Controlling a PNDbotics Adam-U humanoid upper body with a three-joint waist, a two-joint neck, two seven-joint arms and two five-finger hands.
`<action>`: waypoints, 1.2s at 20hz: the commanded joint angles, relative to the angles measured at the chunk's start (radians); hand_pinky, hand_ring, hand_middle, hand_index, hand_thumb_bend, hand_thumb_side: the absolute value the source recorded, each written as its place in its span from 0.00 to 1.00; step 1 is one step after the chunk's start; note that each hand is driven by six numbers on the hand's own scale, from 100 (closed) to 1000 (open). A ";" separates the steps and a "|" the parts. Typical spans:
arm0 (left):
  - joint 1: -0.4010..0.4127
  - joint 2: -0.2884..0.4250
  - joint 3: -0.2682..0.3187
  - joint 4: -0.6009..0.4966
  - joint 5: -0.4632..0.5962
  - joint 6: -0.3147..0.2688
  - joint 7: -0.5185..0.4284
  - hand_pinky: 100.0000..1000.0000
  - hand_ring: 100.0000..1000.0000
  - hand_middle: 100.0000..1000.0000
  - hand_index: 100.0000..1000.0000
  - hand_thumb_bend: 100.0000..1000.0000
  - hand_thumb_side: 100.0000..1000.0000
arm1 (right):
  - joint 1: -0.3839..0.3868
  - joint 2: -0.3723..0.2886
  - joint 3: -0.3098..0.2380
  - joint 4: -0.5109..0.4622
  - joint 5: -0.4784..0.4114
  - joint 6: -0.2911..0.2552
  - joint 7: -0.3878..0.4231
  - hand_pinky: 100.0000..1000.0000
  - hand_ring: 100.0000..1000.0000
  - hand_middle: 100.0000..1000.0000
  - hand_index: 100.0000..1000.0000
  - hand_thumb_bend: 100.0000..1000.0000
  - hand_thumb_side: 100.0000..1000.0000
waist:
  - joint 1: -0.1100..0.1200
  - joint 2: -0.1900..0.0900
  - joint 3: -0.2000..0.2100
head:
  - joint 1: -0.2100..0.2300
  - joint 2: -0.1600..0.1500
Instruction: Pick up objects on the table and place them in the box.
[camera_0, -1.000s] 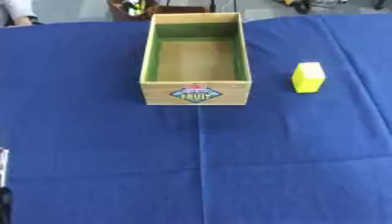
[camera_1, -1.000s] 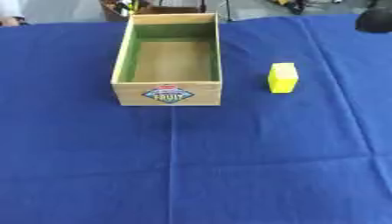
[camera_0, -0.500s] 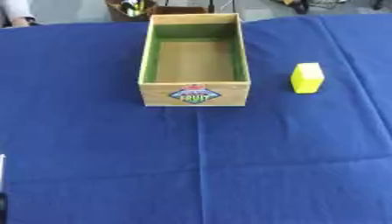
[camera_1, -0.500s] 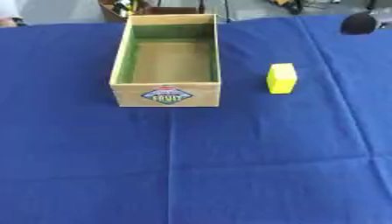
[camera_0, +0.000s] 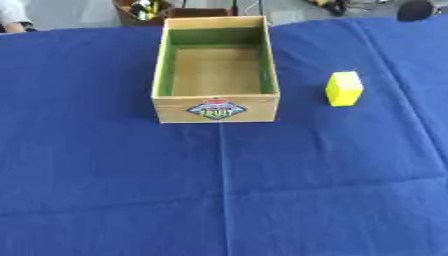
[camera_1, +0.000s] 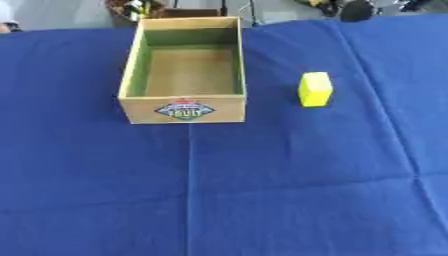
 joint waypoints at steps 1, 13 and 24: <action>-0.008 0.006 -0.001 -0.018 0.003 0.000 -0.004 0.35 0.59 0.53 0.66 0.06 1.00 | -0.048 0.023 0.003 0.059 0.039 -0.013 0.007 0.82 0.85 0.81 0.94 0.71 0.94 | -0.002 -0.014 0.002 | -0.012 -0.016; -0.011 0.001 -0.001 -0.018 0.004 0.001 -0.005 0.35 0.59 0.53 0.66 0.06 1.00 | -0.096 0.099 0.044 0.210 0.141 -0.054 0.043 0.84 0.87 0.80 0.95 0.81 0.60 | -0.003 -0.003 0.013 | -0.020 -0.024; -0.012 -0.002 0.000 -0.018 0.004 0.002 -0.006 0.35 0.59 0.53 0.66 0.06 1.00 | -0.079 0.100 0.056 0.244 0.233 -0.092 0.207 0.87 0.90 0.82 0.98 0.80 0.34 | -0.004 0.002 0.010 | -0.013 -0.018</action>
